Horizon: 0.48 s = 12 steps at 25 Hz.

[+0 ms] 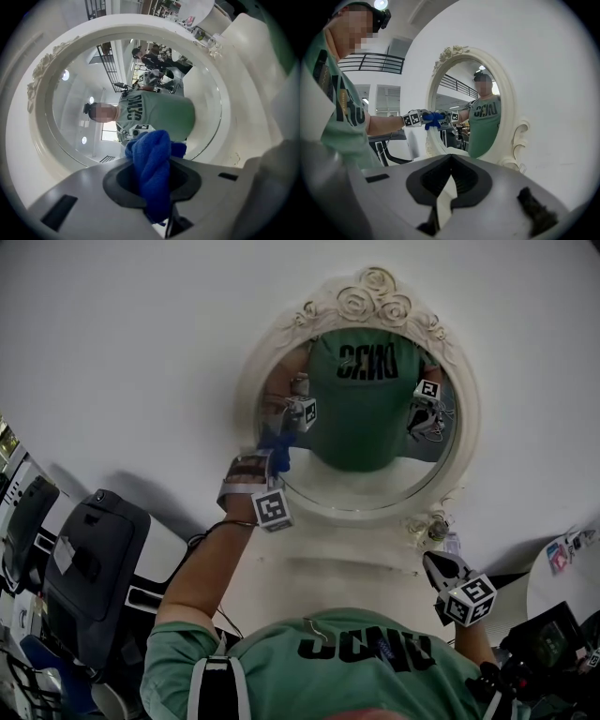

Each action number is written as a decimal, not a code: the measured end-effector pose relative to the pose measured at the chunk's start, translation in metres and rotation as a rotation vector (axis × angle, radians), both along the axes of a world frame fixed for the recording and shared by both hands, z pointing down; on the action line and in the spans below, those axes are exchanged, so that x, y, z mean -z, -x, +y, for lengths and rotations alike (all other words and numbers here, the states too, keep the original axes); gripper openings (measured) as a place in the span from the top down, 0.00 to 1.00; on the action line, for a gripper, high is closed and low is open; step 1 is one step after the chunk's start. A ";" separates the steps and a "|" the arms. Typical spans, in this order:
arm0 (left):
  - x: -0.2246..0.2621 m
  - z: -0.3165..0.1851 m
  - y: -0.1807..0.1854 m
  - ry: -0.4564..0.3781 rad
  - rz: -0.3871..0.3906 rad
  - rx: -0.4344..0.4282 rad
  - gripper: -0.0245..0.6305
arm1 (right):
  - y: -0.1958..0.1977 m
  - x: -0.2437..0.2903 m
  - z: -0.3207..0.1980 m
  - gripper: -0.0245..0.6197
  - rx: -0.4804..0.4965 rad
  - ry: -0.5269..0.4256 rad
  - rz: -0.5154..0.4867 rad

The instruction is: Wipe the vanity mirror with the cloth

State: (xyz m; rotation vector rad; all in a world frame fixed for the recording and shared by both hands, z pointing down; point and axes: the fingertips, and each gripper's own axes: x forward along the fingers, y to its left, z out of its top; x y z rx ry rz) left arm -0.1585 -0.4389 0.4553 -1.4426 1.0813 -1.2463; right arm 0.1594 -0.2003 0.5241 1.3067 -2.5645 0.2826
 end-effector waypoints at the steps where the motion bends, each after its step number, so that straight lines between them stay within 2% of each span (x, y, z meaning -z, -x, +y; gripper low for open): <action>1: 0.000 0.000 0.001 0.005 0.002 0.012 0.81 | -0.001 -0.001 0.000 0.94 -0.003 0.003 -0.001; 3: -0.002 0.000 -0.001 0.015 0.003 0.028 0.81 | -0.002 -0.001 0.001 0.94 -0.004 0.005 0.000; 6: -0.003 0.002 -0.021 0.021 0.005 -0.002 0.81 | -0.001 0.001 0.000 0.94 0.000 -0.004 0.007; 12: -0.002 0.015 -0.100 0.009 -0.009 -0.152 0.81 | -0.008 -0.001 0.007 0.94 -0.021 -0.003 -0.001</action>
